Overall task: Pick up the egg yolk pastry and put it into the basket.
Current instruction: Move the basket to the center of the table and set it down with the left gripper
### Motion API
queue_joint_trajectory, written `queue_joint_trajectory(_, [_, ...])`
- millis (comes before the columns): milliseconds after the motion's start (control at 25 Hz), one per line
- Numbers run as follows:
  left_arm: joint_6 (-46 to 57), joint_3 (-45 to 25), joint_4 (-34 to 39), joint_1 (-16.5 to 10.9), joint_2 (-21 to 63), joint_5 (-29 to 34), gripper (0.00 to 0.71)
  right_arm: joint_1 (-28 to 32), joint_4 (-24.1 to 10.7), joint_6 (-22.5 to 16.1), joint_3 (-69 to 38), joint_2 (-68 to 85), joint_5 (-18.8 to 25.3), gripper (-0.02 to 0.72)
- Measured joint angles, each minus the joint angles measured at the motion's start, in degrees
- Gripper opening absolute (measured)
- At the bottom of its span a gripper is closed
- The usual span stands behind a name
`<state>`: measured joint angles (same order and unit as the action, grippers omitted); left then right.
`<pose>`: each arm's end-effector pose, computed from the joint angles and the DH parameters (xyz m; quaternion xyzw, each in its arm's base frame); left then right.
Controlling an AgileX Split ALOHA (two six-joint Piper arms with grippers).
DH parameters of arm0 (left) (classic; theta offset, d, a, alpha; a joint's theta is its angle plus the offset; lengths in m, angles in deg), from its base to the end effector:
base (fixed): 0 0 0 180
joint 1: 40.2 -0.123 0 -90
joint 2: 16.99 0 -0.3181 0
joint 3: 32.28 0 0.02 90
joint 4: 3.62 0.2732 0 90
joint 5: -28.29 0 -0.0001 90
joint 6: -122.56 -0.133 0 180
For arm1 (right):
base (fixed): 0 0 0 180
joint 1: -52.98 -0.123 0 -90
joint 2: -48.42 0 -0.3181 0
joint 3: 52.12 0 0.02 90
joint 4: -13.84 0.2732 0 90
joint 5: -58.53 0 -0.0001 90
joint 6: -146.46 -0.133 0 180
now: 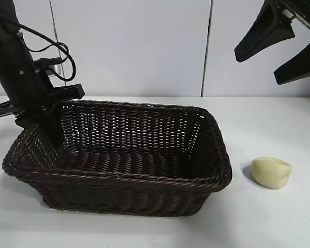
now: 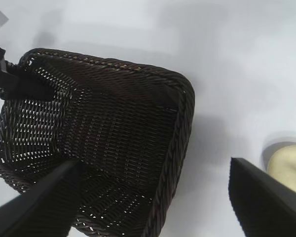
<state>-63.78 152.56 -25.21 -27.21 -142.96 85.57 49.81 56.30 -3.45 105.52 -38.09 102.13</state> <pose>0.4182 -0.1387 0.1301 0.0673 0.9849 -0.1595 0.0044 0.3109 0.0793 0.2759 -0.0720 0.9234 0.2449 0.2867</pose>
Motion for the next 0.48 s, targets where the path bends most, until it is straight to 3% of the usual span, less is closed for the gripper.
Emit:
queue_joint_trajectory(120, [0.0, 0.1, -1.1, 0.0, 0.0, -0.1, 0.217, 0.0, 0.0, 0.0, 0.0, 0.0, 0.1, 0.591])
queue_joint_trajectory(240, [0.1, 0.4, -1.7, 0.0, 0.0, -0.1, 0.475, 0.0, 0.0, 0.0, 0.0, 0.0, 0.1, 0.591])
queue_joint_trajectory(320, [0.2, 0.4, -1.7, 0.0, 0.0, 0.0, 0.583, 0.0, 0.0, 0.0, 0.0, 0.0, 0.1, 0.591])
queue_joint_trajectory(480, [0.2, 0.4, -1.4, 0.0, 0.2, 1.3, 0.650, 0.0, 0.0, 0.0, 0.0, 0.0, 0.1, 0.591])
